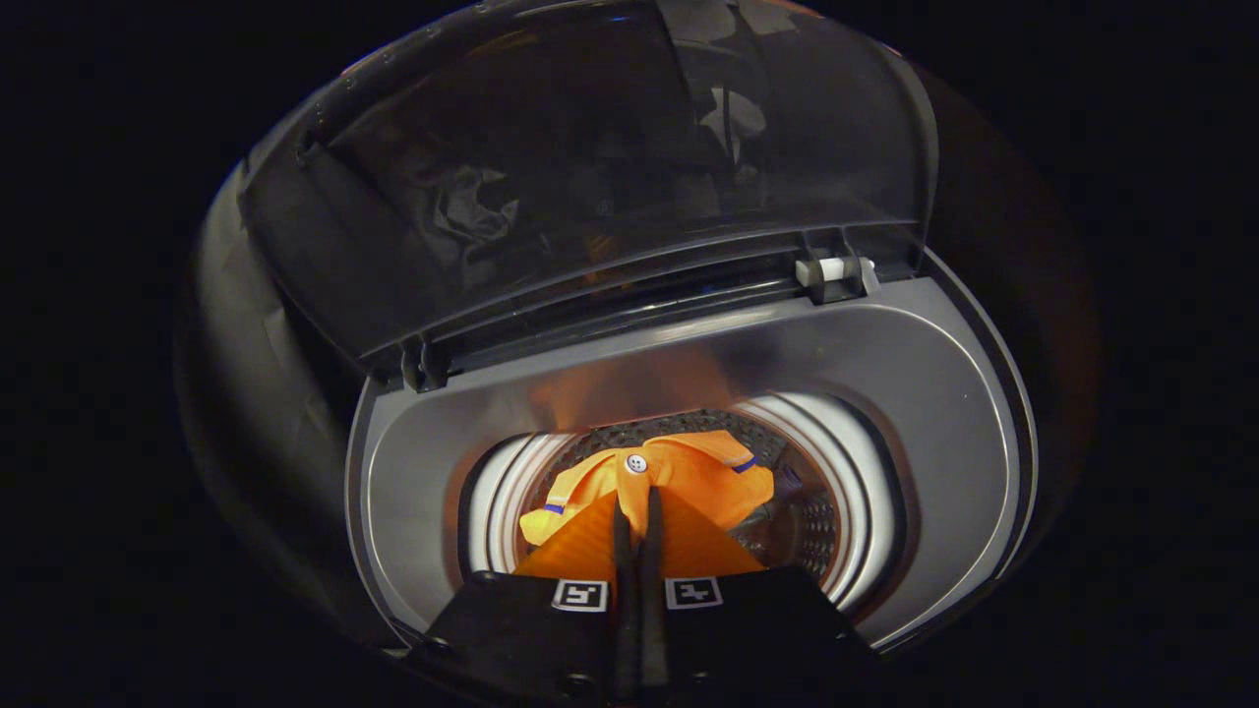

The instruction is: Put the clothes into the washing machine and then close the washing machine lid.

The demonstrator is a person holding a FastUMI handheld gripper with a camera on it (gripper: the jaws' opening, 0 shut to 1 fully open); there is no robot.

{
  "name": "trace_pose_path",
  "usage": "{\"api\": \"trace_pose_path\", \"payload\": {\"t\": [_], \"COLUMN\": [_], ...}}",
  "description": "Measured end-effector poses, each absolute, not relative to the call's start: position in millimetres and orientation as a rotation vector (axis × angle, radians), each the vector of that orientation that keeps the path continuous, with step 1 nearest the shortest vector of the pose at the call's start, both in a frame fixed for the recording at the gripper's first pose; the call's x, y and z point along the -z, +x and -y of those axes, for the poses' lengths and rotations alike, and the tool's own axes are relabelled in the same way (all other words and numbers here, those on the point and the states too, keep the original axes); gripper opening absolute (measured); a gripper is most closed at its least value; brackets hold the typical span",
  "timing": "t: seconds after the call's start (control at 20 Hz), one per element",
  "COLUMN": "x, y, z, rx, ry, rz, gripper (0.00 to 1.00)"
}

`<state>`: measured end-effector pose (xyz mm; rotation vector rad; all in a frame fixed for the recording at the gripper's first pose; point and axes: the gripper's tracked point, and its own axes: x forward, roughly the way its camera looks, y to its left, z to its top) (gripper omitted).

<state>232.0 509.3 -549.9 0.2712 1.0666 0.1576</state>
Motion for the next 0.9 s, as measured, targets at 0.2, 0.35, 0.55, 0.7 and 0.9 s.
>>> {"api": "trace_pose_path", "payload": {"t": [0.2,0.35,0.55,0.7,0.9], "x": [560,569,569,568,560], "y": [231,218,212,212,210], "z": [-512,-509,-503,-501,-499], "rx": [-0.143,-0.137,-0.132,-0.132,-0.136], "ry": [0.260,0.239,0.193,0.189,0.179], "rz": [-1.107,-1.188,-1.186,-1.182,-1.161], "gripper": [0.08,0.45,0.98,0.99,0.99]}}
